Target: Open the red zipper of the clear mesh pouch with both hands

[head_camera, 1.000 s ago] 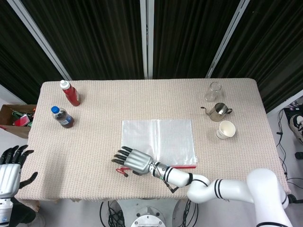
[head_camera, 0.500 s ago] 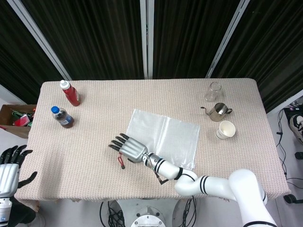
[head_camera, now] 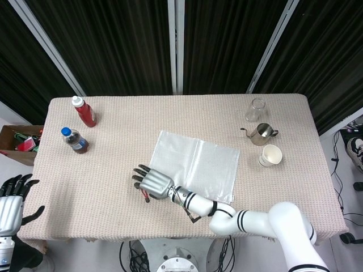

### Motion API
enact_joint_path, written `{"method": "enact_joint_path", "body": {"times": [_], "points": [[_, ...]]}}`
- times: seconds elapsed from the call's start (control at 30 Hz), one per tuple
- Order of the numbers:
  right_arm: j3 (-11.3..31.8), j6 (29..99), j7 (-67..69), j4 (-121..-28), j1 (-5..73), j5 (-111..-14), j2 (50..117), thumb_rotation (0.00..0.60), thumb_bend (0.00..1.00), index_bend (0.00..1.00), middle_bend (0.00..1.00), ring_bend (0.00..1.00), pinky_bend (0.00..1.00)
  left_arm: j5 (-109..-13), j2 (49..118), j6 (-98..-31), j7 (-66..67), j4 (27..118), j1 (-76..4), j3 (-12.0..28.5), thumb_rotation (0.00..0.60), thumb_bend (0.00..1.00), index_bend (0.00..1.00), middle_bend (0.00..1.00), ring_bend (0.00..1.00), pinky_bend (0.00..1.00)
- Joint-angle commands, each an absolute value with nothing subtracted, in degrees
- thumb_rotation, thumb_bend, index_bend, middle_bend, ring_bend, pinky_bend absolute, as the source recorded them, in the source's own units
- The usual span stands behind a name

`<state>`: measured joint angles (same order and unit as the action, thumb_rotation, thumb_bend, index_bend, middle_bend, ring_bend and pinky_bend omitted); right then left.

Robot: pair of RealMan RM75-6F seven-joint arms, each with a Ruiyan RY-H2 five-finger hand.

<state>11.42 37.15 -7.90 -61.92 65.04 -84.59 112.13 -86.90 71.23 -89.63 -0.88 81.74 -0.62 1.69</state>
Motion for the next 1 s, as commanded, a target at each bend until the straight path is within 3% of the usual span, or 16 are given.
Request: {"method": "enact_joint_path", "body": {"times": [0.03,1.0], "points": [[10.58,38.19,-6.65,-60.53,65.51,-85.72,113.07,0.600,0.30,0.37,0.15,0.00,0.00,-86.85,71.24,-89.66,-1.06,81.70,-0.62,1.75,0.600,0.16,0.26,0.14,0.10,0.14],[8.90,40.26,-4.09,-56.61,67.17,-86.82,115.65,0.600,0.34,0.53,0.19,0.00,0.00,-86.89,71.69,-89.65,-2.72,80.16,-0.59,1.69,0.600,0.16,0.26,0.14,0.10,0.13]]}}
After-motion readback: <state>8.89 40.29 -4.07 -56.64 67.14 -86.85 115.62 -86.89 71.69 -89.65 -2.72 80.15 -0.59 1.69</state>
